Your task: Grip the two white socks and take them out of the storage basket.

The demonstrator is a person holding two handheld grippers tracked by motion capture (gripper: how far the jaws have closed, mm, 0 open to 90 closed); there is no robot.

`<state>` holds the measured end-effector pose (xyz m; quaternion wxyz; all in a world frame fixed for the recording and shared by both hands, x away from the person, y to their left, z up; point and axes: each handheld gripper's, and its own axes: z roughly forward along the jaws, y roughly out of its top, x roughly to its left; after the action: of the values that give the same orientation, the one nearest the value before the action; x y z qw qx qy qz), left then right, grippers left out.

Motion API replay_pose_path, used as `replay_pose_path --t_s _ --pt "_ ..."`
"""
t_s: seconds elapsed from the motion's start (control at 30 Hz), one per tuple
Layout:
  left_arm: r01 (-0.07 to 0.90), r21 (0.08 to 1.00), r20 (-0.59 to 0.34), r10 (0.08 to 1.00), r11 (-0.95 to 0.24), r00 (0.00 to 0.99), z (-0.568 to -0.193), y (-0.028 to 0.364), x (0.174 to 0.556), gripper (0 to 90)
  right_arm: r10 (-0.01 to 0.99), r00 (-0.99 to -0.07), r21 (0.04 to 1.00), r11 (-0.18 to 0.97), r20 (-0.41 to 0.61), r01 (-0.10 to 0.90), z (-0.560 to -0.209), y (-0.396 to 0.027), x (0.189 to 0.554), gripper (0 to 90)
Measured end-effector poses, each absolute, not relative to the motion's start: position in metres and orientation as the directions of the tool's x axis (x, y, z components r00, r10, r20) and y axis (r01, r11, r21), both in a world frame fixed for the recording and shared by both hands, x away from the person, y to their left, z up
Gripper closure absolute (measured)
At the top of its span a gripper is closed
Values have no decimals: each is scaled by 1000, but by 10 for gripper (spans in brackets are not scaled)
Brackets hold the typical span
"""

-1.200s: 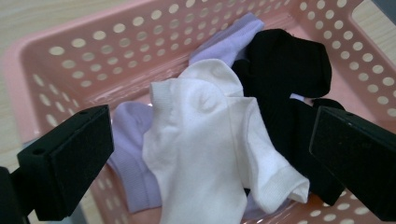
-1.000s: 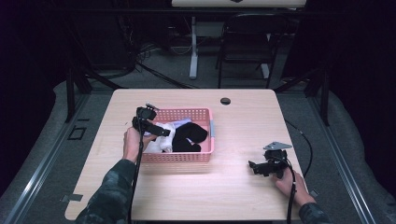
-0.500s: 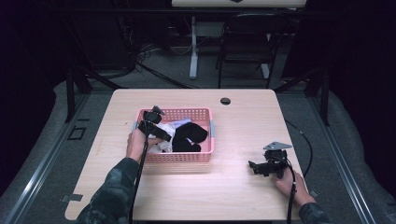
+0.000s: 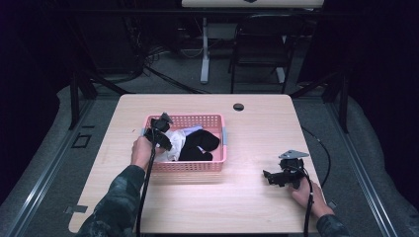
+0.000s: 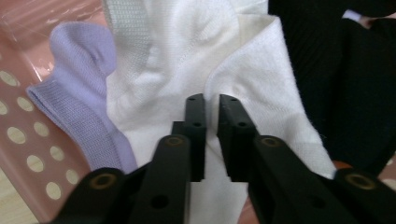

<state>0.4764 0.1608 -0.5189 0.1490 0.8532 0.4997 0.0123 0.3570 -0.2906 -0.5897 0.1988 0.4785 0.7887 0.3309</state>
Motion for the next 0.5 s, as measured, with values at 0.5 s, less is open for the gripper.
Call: replay_pose_path --t_s 0.5 --pt "801 372 -102 837 -470 538 -495 168 464 891 886 -464 712 324 3 623 -590 -291 357 0"
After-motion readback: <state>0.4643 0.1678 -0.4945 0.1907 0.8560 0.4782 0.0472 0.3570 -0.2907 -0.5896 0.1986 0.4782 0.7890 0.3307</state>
